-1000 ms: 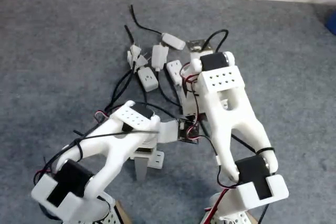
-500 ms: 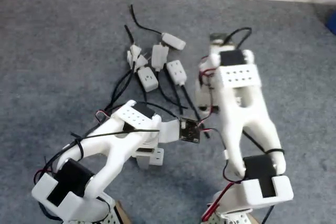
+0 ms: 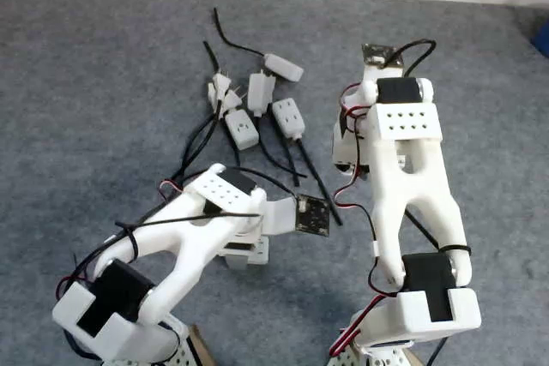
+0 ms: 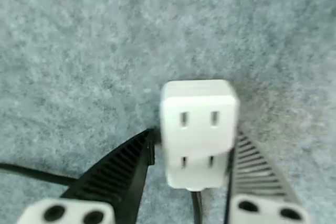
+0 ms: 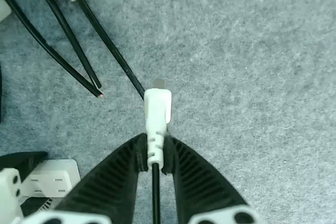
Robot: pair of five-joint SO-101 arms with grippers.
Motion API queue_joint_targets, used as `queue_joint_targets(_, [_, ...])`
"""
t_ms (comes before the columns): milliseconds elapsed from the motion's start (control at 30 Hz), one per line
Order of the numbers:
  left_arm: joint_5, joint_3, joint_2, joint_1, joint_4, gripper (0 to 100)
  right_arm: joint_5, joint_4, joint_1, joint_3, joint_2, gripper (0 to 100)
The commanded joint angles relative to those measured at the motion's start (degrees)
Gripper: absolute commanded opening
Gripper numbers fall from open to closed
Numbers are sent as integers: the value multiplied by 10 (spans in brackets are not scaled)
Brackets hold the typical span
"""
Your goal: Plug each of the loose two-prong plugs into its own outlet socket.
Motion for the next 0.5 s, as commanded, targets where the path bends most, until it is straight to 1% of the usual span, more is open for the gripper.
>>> queue_joint_targets(0, [4, -69, -2, 6, 19, 171, -4, 2, 7, -21, -5, 7])
queue_joint_targets(167, [6, -136, 0, 5, 69, 171, 13, 2, 11, -21, -5, 7])
queue_joint_targets(267, [6, -161, 0, 4, 91, 171, 12, 1, 31, -24, -5, 7])
queue_joint_targets(333, [5, -163, 1, -4, 91, 171, 13, 1, 44, -25, -5, 7])
queue_joint_targets(467, [4, -146, 2, -20, 91, 171, 15, 1, 48, -24, -5, 7])
